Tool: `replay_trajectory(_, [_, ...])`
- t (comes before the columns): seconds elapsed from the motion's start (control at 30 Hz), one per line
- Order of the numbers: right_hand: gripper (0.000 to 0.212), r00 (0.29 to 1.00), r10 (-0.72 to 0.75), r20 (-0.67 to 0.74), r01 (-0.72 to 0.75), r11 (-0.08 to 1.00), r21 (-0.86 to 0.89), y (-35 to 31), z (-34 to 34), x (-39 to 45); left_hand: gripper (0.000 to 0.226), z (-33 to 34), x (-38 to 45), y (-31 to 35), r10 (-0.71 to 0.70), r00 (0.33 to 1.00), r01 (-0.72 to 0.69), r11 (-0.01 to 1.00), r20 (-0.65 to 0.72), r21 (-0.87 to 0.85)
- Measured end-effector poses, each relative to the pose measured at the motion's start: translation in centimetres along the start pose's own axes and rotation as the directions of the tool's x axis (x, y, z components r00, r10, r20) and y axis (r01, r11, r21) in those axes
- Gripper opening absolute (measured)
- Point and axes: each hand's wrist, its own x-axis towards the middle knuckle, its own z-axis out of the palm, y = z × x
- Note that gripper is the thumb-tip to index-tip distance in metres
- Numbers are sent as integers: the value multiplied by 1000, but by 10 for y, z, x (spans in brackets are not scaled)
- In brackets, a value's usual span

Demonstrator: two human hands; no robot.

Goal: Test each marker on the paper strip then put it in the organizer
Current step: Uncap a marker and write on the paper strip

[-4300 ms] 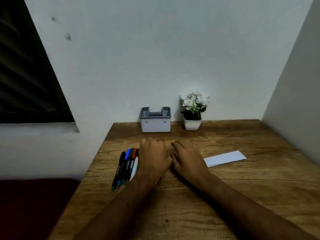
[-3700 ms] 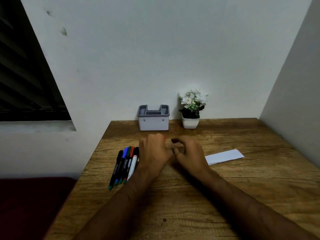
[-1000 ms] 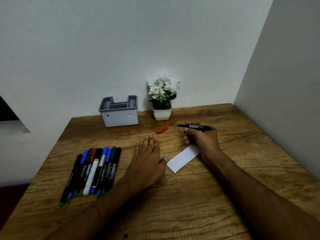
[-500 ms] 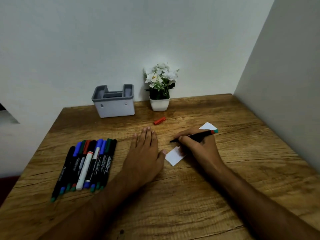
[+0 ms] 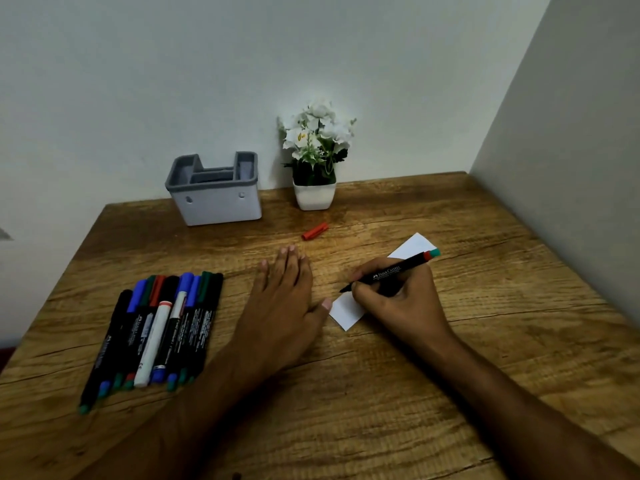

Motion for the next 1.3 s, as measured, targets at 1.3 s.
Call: replay_trajectory(1.3, [12, 980, -143, 137, 167, 969, -184, 2, 5, -6, 76, 2, -3, 1, 11, 1000, -10, 996, -11, 91])
